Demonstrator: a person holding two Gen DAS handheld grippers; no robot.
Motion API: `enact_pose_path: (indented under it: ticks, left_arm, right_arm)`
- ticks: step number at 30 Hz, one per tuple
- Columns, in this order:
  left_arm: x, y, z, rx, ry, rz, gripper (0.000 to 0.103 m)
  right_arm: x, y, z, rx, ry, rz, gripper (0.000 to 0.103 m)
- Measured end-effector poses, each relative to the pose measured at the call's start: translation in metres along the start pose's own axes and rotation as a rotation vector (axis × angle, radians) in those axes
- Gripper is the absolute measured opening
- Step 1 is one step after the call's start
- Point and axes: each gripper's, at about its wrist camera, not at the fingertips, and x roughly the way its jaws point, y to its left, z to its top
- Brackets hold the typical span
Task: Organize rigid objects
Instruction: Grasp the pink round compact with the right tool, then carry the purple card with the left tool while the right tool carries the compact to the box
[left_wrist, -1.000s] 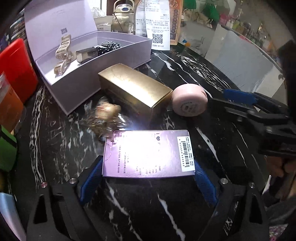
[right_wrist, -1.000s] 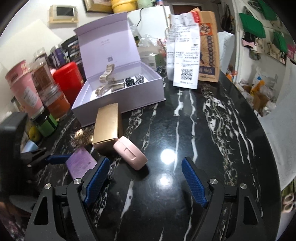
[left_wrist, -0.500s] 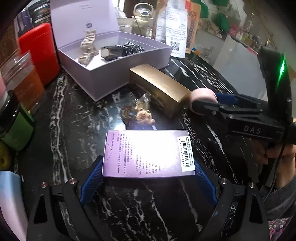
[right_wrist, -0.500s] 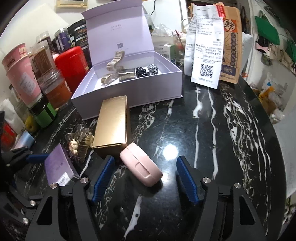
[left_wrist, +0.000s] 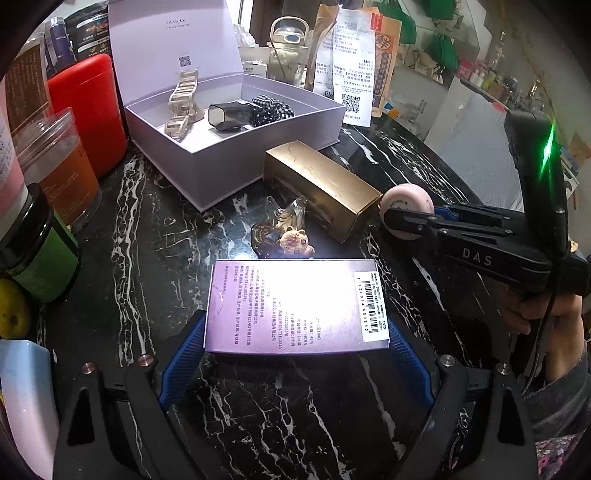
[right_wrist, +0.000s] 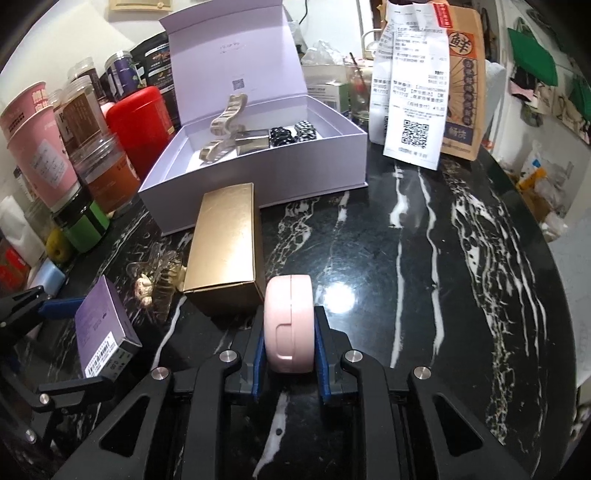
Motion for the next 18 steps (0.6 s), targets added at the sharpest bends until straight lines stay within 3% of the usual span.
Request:
enact_pose_path:
  ticks: [18]
  left_arm:
    - [-0.017, -0.004, 0.005, 0.019, -0.044, 0.014, 0.093]
  right_arm:
    - [-0.042, 0.009, -0.013, 0.022, -0.027, -0.025, 0.022]
